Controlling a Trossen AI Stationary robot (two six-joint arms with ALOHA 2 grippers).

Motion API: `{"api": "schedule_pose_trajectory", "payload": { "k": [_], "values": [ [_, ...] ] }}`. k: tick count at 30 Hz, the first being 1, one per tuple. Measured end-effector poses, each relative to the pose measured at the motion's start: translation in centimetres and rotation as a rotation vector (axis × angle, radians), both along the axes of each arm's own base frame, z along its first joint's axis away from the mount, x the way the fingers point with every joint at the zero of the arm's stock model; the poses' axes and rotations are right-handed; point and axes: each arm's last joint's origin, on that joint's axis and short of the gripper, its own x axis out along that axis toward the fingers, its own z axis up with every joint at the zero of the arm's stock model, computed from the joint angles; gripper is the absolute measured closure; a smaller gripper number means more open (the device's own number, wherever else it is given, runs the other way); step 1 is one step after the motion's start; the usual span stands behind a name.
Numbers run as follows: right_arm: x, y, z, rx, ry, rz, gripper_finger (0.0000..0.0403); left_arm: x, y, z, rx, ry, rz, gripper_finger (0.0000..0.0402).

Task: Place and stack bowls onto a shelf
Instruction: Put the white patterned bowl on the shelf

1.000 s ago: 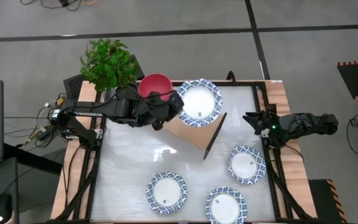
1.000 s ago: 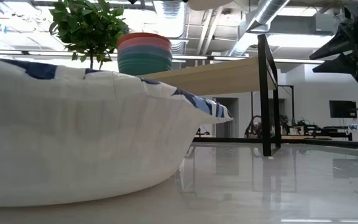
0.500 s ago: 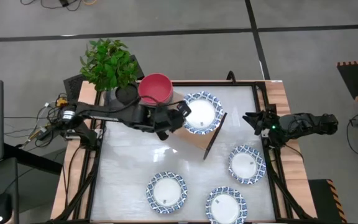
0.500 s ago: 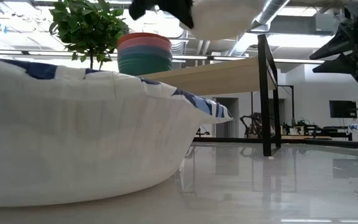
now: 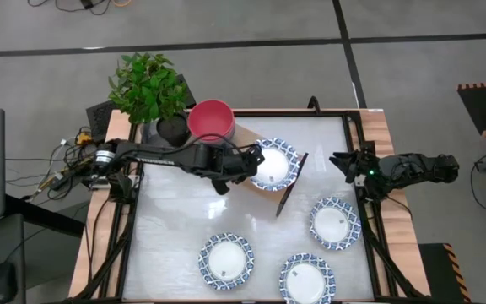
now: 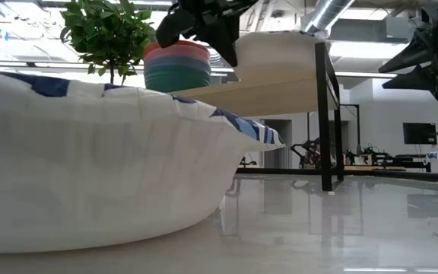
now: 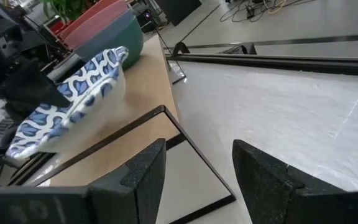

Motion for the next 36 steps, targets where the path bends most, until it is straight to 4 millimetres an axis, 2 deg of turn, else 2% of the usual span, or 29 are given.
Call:
{"api": "schedule_pose_trajectory", "payload": {
  "k": [7,15,22,36],
  "values": [
    [0.00,0.00,0.00,0.000,0.000,0.000,0.0191,-0.41,0.14,-0.28,-0.019,0.047,0.016,0.0397],
    [0.00,0.00,0.00,0.000,0.000,0.000,0.0191,-0.39,0.33,-0.22,0.073,0.073,-0.036,0.0397],
    [0.00,0.00,0.00,0.000,0.000,0.000,0.0191,-0.10,0.27,-0.04,0.083,0.051,-0.079,0.0397],
    [0.00,0.00,0.00,0.019,-0.010,-0.007,0.0191,0.23,0.52,0.30,0.137,0.011,-0.055,0.0397]
  ]
}}
